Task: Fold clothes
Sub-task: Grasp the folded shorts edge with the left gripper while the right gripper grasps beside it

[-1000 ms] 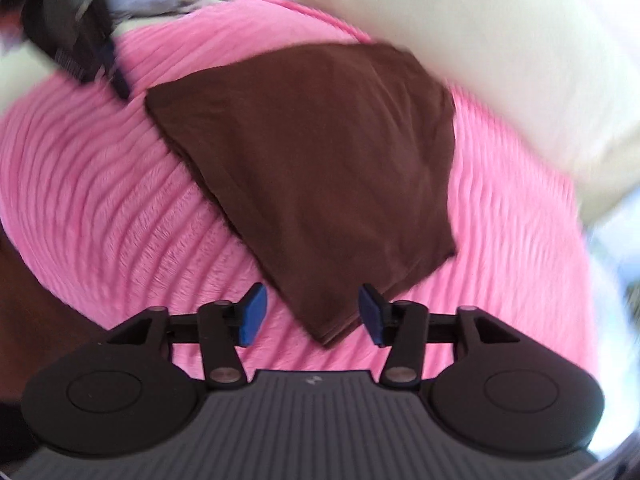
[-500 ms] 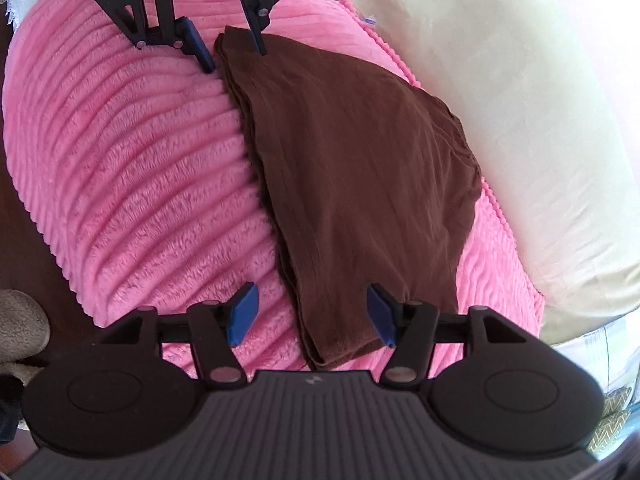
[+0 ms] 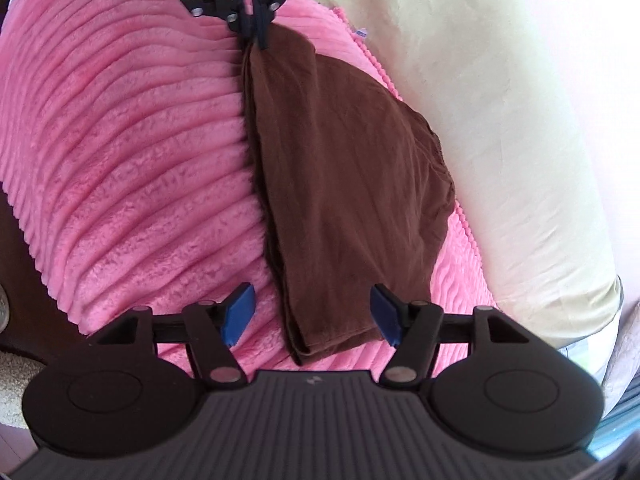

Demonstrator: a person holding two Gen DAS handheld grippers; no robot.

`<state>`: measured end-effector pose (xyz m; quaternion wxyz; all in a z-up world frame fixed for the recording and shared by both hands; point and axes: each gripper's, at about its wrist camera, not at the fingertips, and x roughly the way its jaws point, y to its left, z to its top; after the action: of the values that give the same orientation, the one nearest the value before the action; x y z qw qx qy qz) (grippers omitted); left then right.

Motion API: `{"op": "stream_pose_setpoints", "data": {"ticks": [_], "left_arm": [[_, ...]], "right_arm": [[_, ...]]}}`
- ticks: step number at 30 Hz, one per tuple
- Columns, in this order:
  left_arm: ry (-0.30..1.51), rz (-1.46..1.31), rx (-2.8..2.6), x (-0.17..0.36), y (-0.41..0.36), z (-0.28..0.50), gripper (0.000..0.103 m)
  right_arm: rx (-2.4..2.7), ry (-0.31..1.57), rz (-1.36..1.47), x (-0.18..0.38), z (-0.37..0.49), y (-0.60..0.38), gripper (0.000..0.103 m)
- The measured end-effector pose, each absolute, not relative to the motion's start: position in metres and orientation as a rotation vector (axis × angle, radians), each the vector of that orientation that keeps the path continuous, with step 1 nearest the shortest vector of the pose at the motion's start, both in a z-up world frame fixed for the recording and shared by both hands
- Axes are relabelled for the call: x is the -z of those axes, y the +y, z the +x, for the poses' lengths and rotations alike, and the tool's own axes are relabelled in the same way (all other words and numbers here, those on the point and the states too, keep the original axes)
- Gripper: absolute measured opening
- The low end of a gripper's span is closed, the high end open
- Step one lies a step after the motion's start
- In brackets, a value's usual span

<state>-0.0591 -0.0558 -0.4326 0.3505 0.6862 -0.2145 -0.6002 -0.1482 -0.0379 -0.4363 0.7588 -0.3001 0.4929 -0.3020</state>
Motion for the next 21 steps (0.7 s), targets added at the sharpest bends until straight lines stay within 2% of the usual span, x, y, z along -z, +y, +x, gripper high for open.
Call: {"op": "stream_pose_setpoints", "data": {"ticks": [2,8,12,19,20,21], "left_arm": [[-0.649,1.776,1.519,0.441,-0.051,-0.061,0.014],[-0.383,1.674,1.591,0.415,-0.072,-0.054,0.013],[-0.236,1.612,1.663,0.392,-0.086,-0.050,0.007],[-0.203,1.600,1.732,0.389,-0.086,-0.042,0.007],[-0.204,1.598,1.735,0.388,-0.085,-0.042,0.007],[-0.202,1.596,1.731,0.388,-0.083,-0.041,0.008]], "right_arm": [[0.665,1.075,-0.671,0.441,-0.146,-0.036,0.060],[0.659,1.058,-0.718,0.441,-0.139,-0.031,0.054],[0.562,0.912,-0.680,0.419,-0.112,-0.018,0.055],[0.460,0.827,-0.639,0.426,-0.054,-0.035,0.055],[0.451,0.826,-0.632,0.428,-0.050,-0.039,0.049],[0.427,0.831,-0.610,0.429,-0.047,-0.045,0.034]]}}
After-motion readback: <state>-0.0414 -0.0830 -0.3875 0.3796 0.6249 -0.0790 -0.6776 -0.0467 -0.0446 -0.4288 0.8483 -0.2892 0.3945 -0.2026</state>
